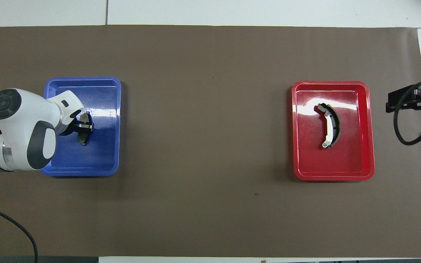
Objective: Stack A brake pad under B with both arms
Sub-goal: 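Reach into the blue tray and grasp the flat brake pad with the left gripper, then carry the flat pad to mid-table and release it with the left gripper, then retract the left gripper while the right gripper reaches the curved shoe, then grasp the curved brake shoe in the red tray with the right gripper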
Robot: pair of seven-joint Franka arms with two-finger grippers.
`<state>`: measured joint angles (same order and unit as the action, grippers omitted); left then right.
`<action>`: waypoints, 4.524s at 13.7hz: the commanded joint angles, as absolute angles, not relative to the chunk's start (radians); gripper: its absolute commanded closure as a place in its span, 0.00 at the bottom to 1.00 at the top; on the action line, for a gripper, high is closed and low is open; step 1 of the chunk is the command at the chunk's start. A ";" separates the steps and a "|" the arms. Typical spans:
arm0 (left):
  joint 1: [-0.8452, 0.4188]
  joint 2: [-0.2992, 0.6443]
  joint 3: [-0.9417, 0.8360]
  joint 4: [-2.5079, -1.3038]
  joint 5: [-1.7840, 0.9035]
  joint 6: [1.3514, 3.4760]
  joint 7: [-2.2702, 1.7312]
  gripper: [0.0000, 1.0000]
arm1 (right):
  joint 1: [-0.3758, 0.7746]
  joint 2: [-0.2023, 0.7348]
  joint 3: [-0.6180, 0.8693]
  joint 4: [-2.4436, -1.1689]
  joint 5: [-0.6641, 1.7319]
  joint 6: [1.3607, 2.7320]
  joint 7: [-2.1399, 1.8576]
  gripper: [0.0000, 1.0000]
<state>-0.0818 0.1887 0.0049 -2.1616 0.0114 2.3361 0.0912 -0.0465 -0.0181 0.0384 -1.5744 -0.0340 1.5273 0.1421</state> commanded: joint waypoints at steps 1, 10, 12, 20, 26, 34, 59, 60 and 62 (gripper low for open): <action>-0.145 0.147 0.015 -2.102 0.008 2.220 0.036 0.84 | -0.058 -0.038 0.044 -1.597 -0.020 1.528 0.118 0.00; -0.532 0.273 0.012 -1.991 0.006 2.350 -0.558 0.86 | -0.069 -0.040 0.044 -1.600 -0.018 1.523 0.117 0.00; -0.593 0.343 0.012 -1.925 0.006 2.370 -0.678 0.86 | -0.069 -0.040 0.044 -1.600 -0.020 1.523 0.115 0.00; -0.684 0.419 0.011 -1.876 0.006 2.370 -0.692 0.77 | -0.060 -0.041 0.044 -1.615 -0.018 1.577 0.109 0.00; -0.681 0.419 0.011 -1.879 0.006 2.382 -0.660 0.00 | -0.063 -0.067 0.044 -1.681 -0.018 1.612 0.118 0.00; -0.531 0.161 0.018 -2.037 0.006 2.310 -0.499 0.00 | -0.061 0.014 0.041 -1.900 0.017 1.977 0.026 0.00; -0.025 -0.027 0.025 -1.636 0.012 1.543 0.110 0.00 | -0.058 0.209 0.041 -2.175 0.015 2.379 -0.143 0.20; -0.023 -0.056 0.025 -1.675 0.012 1.551 0.109 0.00 | -0.058 0.207 0.043 -2.175 0.015 2.376 -0.143 0.31; -0.021 -0.063 0.025 -1.687 0.011 1.571 0.110 0.00 | -0.057 0.206 0.043 -2.175 0.015 2.358 -0.141 0.67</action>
<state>-0.0321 -0.0220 0.0308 -1.6406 0.0123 1.5557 0.0948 -0.0526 0.2199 0.0390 -2.1744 -0.0041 2.3879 -0.1084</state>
